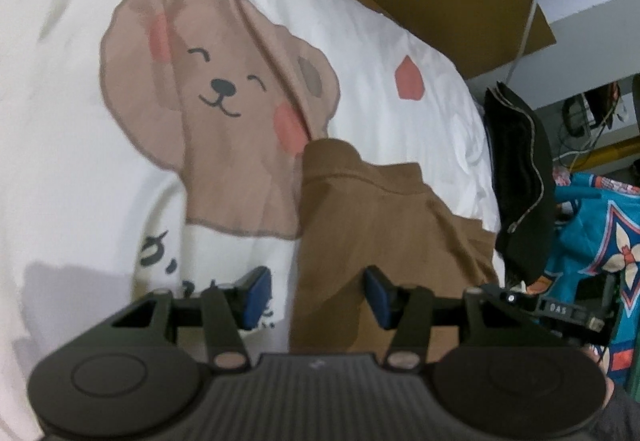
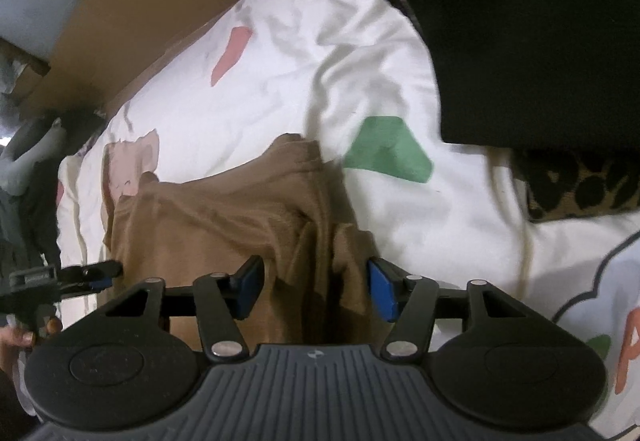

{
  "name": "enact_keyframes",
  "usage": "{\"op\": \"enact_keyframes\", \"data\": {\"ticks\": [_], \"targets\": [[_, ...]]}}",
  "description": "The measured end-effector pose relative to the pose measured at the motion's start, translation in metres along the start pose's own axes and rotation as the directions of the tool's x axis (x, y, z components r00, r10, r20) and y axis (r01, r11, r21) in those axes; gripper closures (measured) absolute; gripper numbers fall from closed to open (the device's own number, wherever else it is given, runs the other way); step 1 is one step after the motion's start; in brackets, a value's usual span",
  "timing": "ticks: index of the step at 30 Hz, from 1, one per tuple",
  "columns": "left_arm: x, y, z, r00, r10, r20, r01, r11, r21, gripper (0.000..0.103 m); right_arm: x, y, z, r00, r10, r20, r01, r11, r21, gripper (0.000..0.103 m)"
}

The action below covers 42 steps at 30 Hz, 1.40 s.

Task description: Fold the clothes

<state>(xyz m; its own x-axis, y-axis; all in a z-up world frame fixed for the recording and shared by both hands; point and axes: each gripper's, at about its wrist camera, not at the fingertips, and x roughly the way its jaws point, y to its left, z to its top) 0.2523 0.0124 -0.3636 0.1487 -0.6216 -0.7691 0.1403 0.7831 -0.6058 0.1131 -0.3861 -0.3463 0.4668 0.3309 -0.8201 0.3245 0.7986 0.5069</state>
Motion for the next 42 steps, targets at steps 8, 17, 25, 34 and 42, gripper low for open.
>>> {"op": "enact_keyframes", "data": {"ticks": [8,17,25,34,42], "targets": [[0.005,-0.007,0.004,1.000,0.006,-0.003,-0.006,1.000,0.022,0.048,0.000,-0.011,-0.001,0.999,0.038,-0.011,-0.038,0.999,0.033,0.087],[0.006,-0.006,0.009,1.000,-0.015,-0.003,0.015,1.000,0.023,0.048,0.000,-0.027,-0.005,0.996,0.090,0.005,-0.090,0.992,0.092,0.088],[0.020,-0.008,0.021,0.999,-0.050,-0.010,0.050,0.999,0.021,0.049,0.003,-0.027,-0.002,0.994,0.109,-0.002,-0.108,0.990,0.094,0.087],[0.018,-0.027,0.031,0.998,-0.043,0.054,0.035,0.990,0.133,0.077,-0.006,-0.025,0.001,0.990,0.135,0.028,-0.137,0.988,0.078,0.087],[0.013,-0.013,0.028,0.999,-0.040,0.034,0.037,0.995,0.093,0.042,-0.009,-0.020,0.004,0.994,0.104,0.042,-0.104,0.994,0.011,0.048]]}}
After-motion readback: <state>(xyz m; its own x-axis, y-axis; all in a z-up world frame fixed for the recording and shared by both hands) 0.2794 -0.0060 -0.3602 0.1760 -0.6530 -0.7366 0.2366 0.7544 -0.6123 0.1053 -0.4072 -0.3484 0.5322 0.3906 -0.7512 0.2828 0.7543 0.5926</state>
